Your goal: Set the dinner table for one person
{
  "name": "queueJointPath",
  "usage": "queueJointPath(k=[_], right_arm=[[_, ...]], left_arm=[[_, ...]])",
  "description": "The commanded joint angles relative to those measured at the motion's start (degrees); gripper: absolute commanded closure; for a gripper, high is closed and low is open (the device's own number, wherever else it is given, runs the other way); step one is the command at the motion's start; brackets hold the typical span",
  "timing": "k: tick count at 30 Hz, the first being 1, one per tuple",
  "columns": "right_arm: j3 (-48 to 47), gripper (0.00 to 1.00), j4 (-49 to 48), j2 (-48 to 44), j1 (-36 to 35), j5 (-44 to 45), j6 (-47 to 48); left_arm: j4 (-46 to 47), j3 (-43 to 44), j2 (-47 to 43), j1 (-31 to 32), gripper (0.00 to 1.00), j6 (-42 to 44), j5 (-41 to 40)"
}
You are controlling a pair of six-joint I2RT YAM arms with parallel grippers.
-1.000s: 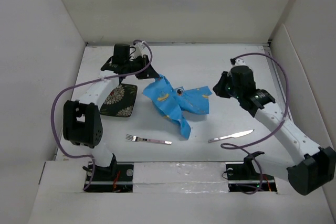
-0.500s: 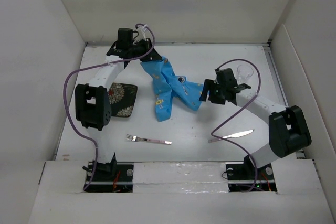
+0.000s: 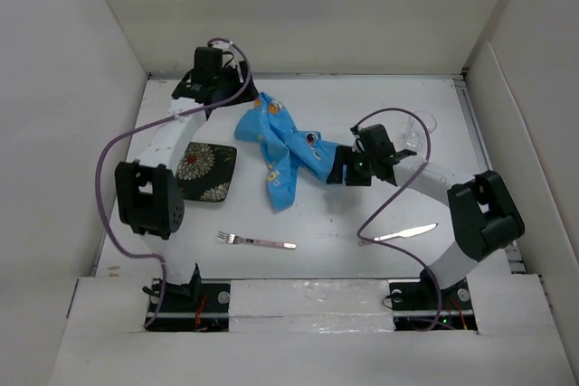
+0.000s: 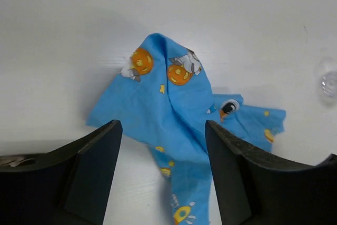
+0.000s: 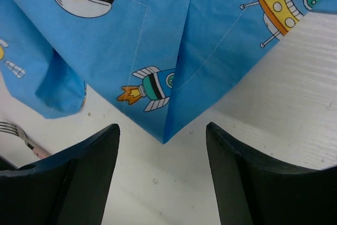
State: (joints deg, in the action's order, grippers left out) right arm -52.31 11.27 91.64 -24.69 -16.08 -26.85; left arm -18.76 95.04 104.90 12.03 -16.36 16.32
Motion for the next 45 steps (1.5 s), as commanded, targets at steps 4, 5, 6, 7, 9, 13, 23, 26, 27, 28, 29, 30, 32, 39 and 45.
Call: queueJointPath(k=[4, 5, 6, 7, 9, 13, 23, 26, 27, 28, 29, 30, 32, 39, 45], right_arm=[[-6.39, 0.3, -0.46, 3.99, -1.68, 3.85, 2.24], [-6.66, 0.31, -0.28, 4.51, -2.2, 4.12, 2.24], [-6.92, 0.31, -0.28, 4.69, -2.21, 4.38, 2.07], [-7.45, 0.33, 0.15, 4.69, -2.73, 5.08, 2.07], [-8.41, 0.35, 1.29, 4.87, -3.96, 6.66, 2.5], [-9.73, 0.35, 2.97, 4.69, -4.49, 7.81, 3.3], [-12.9, 0.34, 4.81, 4.08, -4.49, 7.2, 3.74], [-13.34, 0.35, 5.52, 3.81, -4.49, 7.37, 3.91], [-13.34, 0.35, 5.52, 3.64, -4.49, 7.29, 3.82], [-13.34, 0.35, 5.78, 3.55, -4.49, 7.2, 3.82], [-13.25, 0.36, 5.61, 3.46, -4.49, 7.2, 3.91], [-13.34, 0.36, 5.78, 3.38, -4.49, 7.2, 3.82], [-13.34, 0.37, 6.13, 3.29, -4.49, 7.29, 3.82], [-14.57, 0.4, 6.84, 4.08, -3.97, 7.99, 4.53], [-15.8, 0.48, 5.61, 8.03, -3.44, 7.46, 4.97]], left_arm=[[-4.6, -12.75, -23.33, 4.47, 0.65, 0.28, -20.53], [-6.53, -15.48, -24.91, 6.49, 0.68, -0.42, -20.97], [-7.42, -21.59, -27.71, 10.34, 0.74, -1.56, -20.97], [-8.38, -24.88, -29.13, 12.29, 0.76, -4.79, -20.89], [-7.52, -33.9, -34.03, 16.77, 0.78, -11.37, -18.71], [-6.29, -43.0, -38.89, 22.84, 0.6, -18.87, -17.45], [8.99, -52.06, -31.17, 23.74, 0.36, -24.33, -17.55], [13.57, -52.68, -27.12, 23.74, 0.36, -24.25, -16.67], [14.36, -52.68, -24.77, 23.74, 0.36, -23.98, -16.67], [15.15, -52.42, -23.62, 23.74, 0.36, -23.72, -16.67], [15.51, -52.24, -22.56, 23.74, 0.37, -23.46, -16.67], [16.21, -52.24, -21.07, 23.74, 0.38, -23.19, -16.67], [17.53, -52.07, -19.92, 23.74, 0.41, -22.58, -16.67], [19.8, -51.98, -17.36, 23.74, 0.72, -22.57, -13.24], [18.94, -52.33, -20.25, 23.74, 1.0, -22.49, -13.94]])
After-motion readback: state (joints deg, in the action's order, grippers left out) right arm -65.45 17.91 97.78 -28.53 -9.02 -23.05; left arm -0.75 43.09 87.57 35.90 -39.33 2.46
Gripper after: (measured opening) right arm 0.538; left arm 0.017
